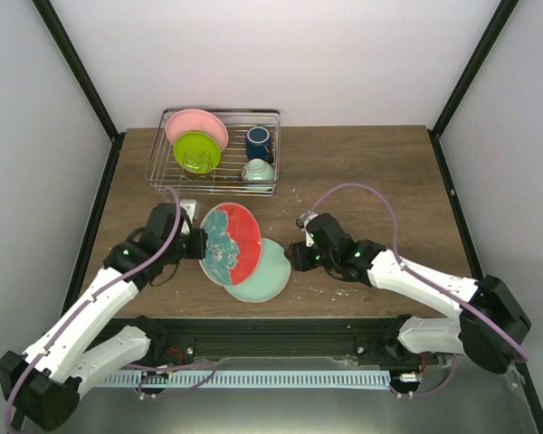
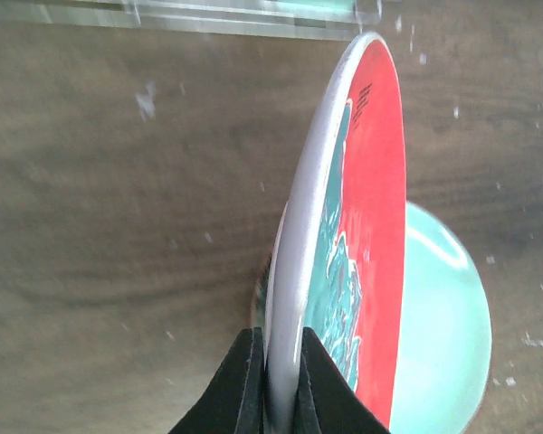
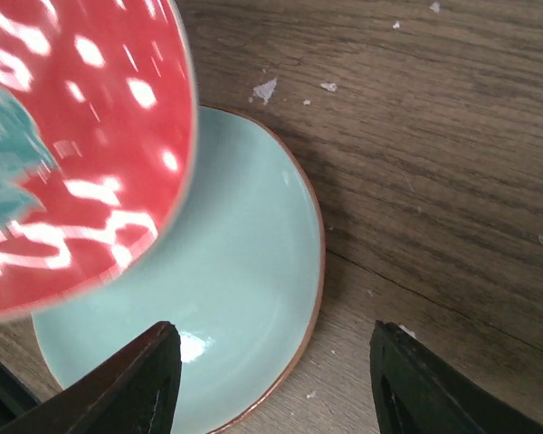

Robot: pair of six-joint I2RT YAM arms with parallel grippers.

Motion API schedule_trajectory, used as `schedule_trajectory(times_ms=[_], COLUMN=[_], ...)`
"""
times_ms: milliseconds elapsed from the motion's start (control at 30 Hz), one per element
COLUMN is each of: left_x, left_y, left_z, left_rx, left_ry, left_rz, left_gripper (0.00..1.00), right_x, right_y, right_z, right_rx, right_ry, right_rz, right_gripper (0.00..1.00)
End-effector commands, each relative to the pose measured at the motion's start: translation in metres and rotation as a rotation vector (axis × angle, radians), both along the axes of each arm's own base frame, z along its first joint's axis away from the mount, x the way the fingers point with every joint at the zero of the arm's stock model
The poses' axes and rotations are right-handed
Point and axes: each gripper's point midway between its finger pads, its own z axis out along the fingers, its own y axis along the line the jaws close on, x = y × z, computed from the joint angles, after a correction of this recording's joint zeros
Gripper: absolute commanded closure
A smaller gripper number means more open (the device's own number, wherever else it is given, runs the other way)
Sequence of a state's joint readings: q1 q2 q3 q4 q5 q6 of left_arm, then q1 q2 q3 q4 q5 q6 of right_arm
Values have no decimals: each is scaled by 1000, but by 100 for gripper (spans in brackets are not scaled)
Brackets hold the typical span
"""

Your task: Load the mixed dishes into the dish rack

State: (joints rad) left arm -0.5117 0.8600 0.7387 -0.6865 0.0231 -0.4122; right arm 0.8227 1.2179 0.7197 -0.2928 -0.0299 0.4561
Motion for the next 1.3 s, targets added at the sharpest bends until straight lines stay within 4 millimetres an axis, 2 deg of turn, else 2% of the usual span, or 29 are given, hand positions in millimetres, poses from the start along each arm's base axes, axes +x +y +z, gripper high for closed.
schedule_trajectory(times_ms=[0, 67, 167, 333, 533, 700, 933, 1100, 1267], left_x=[41, 49, 57, 71, 73, 80, 100, 118, 139], left_y=[4, 3, 2, 23, 34, 39, 41, 28, 9], left_z=[98, 127, 148, 171, 195, 209, 219, 224, 212], left_rx=[113, 167, 278, 551, 874, 1046, 1412, 1623, 1824], left_ry=[-307, -367, -425, -504, -636, -700, -757, -799, -839], left_rz=[-37, -71, -146, -136, -154, -184, -241, -309, -406], left_gripper=[100, 100, 100, 100, 100, 100, 100, 100, 100], right_x=[0, 0, 0, 2, 4, 5, 8, 10, 14], right_y=[-9, -10, -12, -14, -15, -14, -15, -15, -18], right_z=[-5, -6, -8, -14, -22, -24, -28, -29, -29], right_rx=[-22, -19, -17, -18, -21, -23, -34, -42, -36], right_ry=[-3, -4, -7, -7, 6, 11, 20, 23, 19], right_rz=[-34, -35, -36, -32, -22, -21, -23, -25, -31], right_gripper=[42, 41, 42, 42, 41, 41, 41, 41, 41])
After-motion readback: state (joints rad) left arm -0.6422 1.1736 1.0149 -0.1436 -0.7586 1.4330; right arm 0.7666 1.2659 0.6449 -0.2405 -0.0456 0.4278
